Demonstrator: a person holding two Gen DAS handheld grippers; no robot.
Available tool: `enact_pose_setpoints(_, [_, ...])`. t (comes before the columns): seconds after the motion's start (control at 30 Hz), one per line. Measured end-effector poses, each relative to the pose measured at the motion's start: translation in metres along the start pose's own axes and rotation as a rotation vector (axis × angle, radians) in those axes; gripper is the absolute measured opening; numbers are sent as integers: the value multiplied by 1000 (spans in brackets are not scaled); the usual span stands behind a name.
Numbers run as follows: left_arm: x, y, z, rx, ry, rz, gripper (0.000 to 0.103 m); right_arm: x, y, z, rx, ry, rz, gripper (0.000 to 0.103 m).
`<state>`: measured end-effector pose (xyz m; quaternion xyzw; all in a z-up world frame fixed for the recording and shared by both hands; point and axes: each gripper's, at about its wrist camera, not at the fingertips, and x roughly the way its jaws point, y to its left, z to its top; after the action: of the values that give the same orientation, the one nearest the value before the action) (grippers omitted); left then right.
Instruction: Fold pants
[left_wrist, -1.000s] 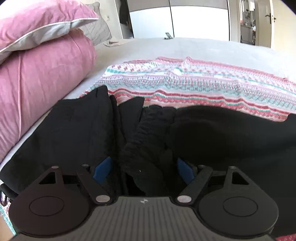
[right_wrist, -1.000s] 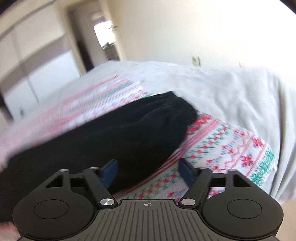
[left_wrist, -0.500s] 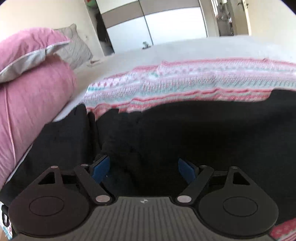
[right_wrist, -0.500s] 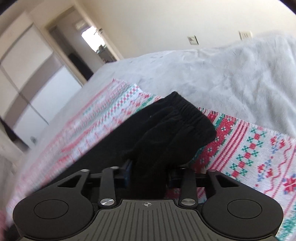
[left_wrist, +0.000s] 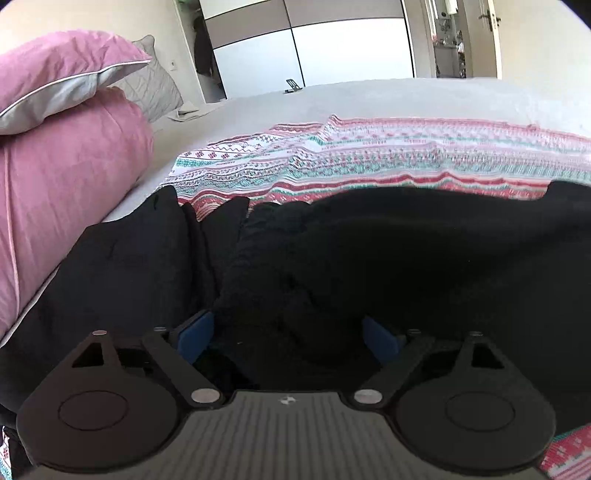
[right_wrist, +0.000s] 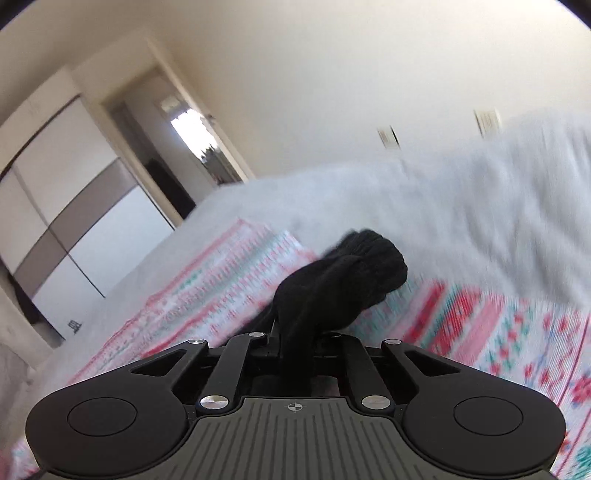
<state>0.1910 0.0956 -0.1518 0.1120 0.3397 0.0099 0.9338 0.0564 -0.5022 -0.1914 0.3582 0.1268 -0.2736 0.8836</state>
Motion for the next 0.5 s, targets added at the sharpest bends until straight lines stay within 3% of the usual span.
enact_pose_setpoints(0.17, [-33,33,4,-196,-51,-66,90,-40,93,13,-317,-157,39,8])
enact_pose_setpoints(0.27, [-48,46,4,-307,-67,-119,90,-59,169,-2,-572,-200,116,8])
enact_pose_setpoints(0.37, [-56,45,4,-365,-58,-222,90,-72,248,-48,-853,-186,240,8])
enact_pose_setpoints(0.5, [-57,27,-1,-387,0,-375,90,-61,327,-166,-1317,-53,351,9])
